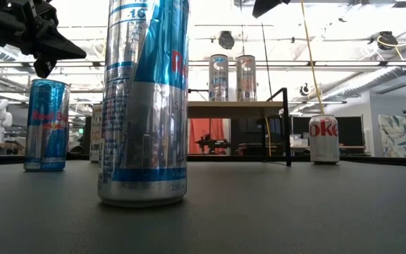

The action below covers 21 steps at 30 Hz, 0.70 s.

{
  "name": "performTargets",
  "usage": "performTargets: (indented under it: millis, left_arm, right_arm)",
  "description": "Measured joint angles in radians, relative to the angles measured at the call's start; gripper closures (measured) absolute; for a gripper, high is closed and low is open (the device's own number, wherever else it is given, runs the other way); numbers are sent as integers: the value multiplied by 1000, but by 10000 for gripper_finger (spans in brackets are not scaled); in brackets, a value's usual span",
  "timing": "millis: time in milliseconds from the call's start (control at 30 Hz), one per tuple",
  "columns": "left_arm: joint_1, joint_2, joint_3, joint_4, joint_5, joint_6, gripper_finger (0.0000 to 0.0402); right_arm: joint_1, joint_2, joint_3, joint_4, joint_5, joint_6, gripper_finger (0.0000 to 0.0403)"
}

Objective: Place canned beverage on shelf
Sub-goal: Put the top red silver soda can on the shelf

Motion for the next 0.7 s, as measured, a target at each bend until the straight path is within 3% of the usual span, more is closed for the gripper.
performTargets:
  millis: [200, 400, 700]
  left_arm:
    - [0, 0, 0, 0, 0, 0, 401]
    - [0, 0, 0, 0, 0, 0, 401]
    - [0, 0, 0, 0, 0, 0, 401]
  right_arm:
    - [0, 0, 0, -108, 1, 16, 243]
    - [0, 0, 0, -216, 7, 142, 176]
    - [0, 0, 0, -222, 6, 298, 129]
